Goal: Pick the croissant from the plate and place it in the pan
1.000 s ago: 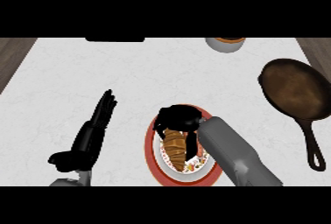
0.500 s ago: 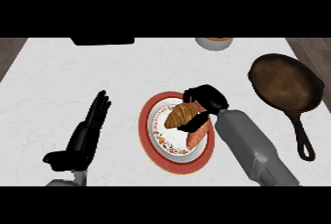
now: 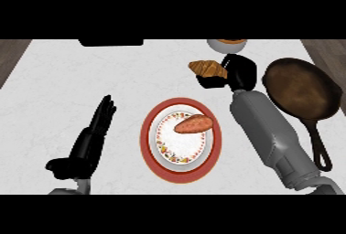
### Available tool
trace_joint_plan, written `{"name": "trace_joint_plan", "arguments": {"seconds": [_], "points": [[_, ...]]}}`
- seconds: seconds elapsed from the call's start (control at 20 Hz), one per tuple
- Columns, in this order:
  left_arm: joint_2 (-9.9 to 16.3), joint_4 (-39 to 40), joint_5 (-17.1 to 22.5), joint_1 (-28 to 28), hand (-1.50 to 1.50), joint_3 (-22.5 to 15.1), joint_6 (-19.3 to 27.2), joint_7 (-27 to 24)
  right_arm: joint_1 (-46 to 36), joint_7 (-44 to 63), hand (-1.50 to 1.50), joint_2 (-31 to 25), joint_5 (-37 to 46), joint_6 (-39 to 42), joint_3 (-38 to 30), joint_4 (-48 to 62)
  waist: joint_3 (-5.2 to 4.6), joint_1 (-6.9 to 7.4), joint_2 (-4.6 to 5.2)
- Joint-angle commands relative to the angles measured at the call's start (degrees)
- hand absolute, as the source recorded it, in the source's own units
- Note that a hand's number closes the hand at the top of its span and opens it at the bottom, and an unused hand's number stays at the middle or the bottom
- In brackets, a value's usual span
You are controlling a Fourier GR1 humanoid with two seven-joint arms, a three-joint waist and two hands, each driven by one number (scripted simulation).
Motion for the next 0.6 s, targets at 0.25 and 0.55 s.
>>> {"name": "trace_joint_plan", "arguments": {"seconds": [0.25,0.55], "points": [[1.19,2.52,0.81,1.42,0.00,1.75,-2.57,-3.73,-2.33,25.93,1.50,0.15,9.05,-10.18,-0.44,-9.89,0.14,0.71,0.48],[-1.48,-1.65,-0.98,3.56,0.00,-1.39,-0.82,-1.89,7.61,24.54,1.50,-3.47,8.58,-15.02,-4.11,-17.37,0.22,1.26,0.70]]}}
